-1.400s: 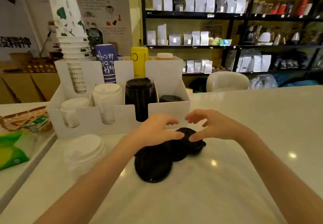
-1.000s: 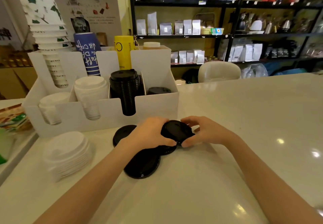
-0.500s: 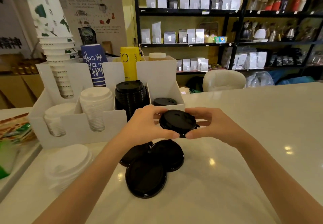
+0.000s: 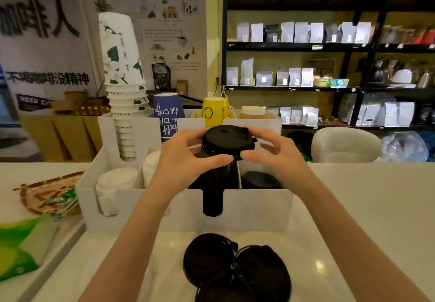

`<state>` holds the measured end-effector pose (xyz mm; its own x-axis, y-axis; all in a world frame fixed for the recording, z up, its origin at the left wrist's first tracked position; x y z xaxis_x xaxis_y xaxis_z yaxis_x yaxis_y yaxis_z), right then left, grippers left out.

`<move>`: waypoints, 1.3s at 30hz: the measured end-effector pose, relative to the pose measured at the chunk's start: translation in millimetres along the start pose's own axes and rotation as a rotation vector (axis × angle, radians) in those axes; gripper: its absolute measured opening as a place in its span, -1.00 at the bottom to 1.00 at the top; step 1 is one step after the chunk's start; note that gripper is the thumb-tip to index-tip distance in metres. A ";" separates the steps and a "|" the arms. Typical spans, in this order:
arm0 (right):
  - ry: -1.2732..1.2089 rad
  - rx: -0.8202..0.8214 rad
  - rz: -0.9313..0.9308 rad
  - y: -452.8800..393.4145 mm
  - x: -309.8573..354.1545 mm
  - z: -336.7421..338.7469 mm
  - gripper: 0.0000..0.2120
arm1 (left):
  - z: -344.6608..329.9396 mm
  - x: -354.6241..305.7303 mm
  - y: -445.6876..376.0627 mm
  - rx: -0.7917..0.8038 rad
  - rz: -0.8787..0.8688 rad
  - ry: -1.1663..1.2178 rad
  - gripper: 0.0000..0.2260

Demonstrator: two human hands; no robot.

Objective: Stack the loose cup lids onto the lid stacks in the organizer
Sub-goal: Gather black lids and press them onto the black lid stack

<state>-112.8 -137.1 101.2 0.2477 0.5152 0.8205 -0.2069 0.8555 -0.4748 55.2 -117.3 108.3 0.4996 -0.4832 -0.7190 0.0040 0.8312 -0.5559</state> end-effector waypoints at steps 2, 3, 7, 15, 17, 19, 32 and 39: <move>-0.007 0.004 0.005 -13.0 -7.2 -10.0 -0.56 | 1.6 9.5 -7.1 -0.053 0.006 -0.065 -0.44; -0.024 -0.003 0.003 -18.1 -10.5 -14.9 -0.56 | 2.0 14.1 -9.8 -0.077 0.008 -0.106 -0.46; -0.086 0.004 -0.028 -29.9 -26.0 -34.2 -0.52 | -0.7 27.0 -16.0 -0.116 0.017 -0.266 -0.47; -0.052 0.058 -0.056 -33.7 -41.8 -44.5 -0.56 | -5.5 37.2 -15.8 -0.030 0.073 -0.356 -0.48; -0.038 0.070 -0.056 -33.7 -42.3 -45.2 -0.58 | -6.3 36.9 -14.8 -0.010 0.086 -0.349 -0.49; -0.027 0.080 -0.062 -34.7 -43.6 -45.9 -0.59 | -7.1 37.6 -14.3 0.001 0.094 -0.366 -0.50; 0.030 0.103 -0.066 -32.9 -51.7 -44.3 -0.48 | -8.3 37.6 -12.3 0.075 0.097 -0.499 -0.51; 0.047 0.102 -0.068 -28.6 -51.4 -44.7 -0.45 | -10.5 39.1 -13.0 0.117 0.062 -0.500 -0.59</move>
<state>-77.4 -185.8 58.3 0.3081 0.4600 0.8327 -0.2827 0.8800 -0.3816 65.6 -149.8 83.1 0.8548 -0.2656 -0.4459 0.0440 0.8932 -0.4476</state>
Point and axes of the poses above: each hand's wrist, its own y-axis away from the middle knuckle, its own z-axis out of the back of the hand, x = y × z, the point moved 7 cm from there along -y, towards the middle knuckle, and after that the axes turned 4 degrees about -y, right-handed, at the moved point
